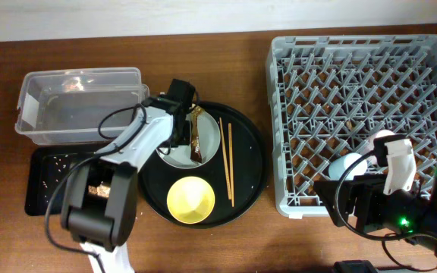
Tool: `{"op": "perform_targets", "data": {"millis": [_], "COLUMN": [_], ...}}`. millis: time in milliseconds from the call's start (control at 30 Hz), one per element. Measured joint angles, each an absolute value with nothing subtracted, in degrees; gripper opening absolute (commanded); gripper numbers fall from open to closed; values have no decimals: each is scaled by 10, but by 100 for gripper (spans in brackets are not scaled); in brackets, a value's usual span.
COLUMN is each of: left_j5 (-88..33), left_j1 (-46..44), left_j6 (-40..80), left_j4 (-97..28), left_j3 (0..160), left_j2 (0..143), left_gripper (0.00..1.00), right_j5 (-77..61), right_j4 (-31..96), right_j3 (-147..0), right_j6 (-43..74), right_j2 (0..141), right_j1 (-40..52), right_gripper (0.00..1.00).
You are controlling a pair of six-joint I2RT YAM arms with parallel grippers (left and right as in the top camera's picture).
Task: Sort waste into correct bins and load items into the dishwasher rack
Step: 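Grasp the tissue and foil item from the plate, drop into clear bin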
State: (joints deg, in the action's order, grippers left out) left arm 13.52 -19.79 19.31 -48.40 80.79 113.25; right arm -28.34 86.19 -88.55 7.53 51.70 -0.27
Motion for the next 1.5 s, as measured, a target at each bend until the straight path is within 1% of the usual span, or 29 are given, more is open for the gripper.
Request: {"op": "perform_targets", "data": {"millis": [100,167,233,267,300,333,367,400,500,533,567,600,633,667,700,800,833,867,900,967,1100,1167,1233,1300,1333,1367,1400,1467,1500], "left_j5": [130,133,157,164,171,175,167,154,96,74,59,50,45,46,49,60,62,62,63,65,69,89,112,138,140,139,133,111,94], "left_j1": [-175,-137,-94,-79,-59,-44,-36,-32,-40,-54,-77,-110,-142,-171,-211,-260,-266,-268,-269,-269,-268,-253,-212,-113,-81,-54,-19,22,31], "left_j6": [195,196,197,197,196,195,185,181,168,166,165,167,170,181,193,213,220,222,225,230,230,230,236,263,273,281,286,296,294], "left_j4": [-510,-492,-437,-428,-410,-409,-413,-426,-502,-525,-542,-558,-561,-547,-522,-438,-423,-415,-403,-401,-524,-557,-557,-551,-539,-518,-491,-466,-461], "left_j3": [853,865,866,866,866,866,866,866,889,903,913,917,913,901,869,797,784,781,779,783,857,905,926,931,931,931,931,930,930], "left_j2": [1035,984,987,996,1017,1043,1062,1074,1070,1055,1036,1019,1014,1014,1020,1087,1122,1139,1159,1160,1143,1090,1041,1030,1040,1054,1076,1109,1121], "left_gripper": [0,0,0,9,52,56,70,74,72,67,66,61,48,42,41,43,34,15,1,0,0,0,0,1,24,86,99,99,96], "right_j5": [-283,-283,-283,-283,-283,-283,-283,-283,-283,-283,-283,-283,-283,-283,-283,-283,-281,-281,-281,-281,-279,-279,-279,-279,-279,-279,-279,-279,-279], "right_j4": [863,862,863,861,861,862,862,861,863,863,864,864,865,866,866,865,865,864,865,865,865,865,865,865,866,864,865,865,865], "right_j3": [-886,-886,-886,-886,-886,-886,-886,-886,-886,-886,-886,-886,-886,-886,-886,-886,-886,-886,-886,-886,-886,-886,-886,-886,-886,-886,-886,-886,-886], "right_j6": [76,76,76,76,76,75,75,75,75,75,75,75,75,75,76,76,76,76,75,76,75,75,75,75,76,75,75,75,75], "right_j2": [517,517,517,517,517,517,517,517,517,517,517,517,517,517,517,517,517,517,517,517,517,517,517,517,517,517,517,517,517], "right_j1": [-3,-3,-3,-3,-3,-3,-3,-3,-3,-3,-3,-3,-3,-3,-3,-3,-3,-3,-3,-3,-3,-3,-3,-3,-3,-3,-3,-3,-3], "right_gripper": [93,93,93,93,93,93,93,93,93,93,93,93,93,93,93,93,93,93,93,93,93,93,93,93,93,93,93,93,93]}}
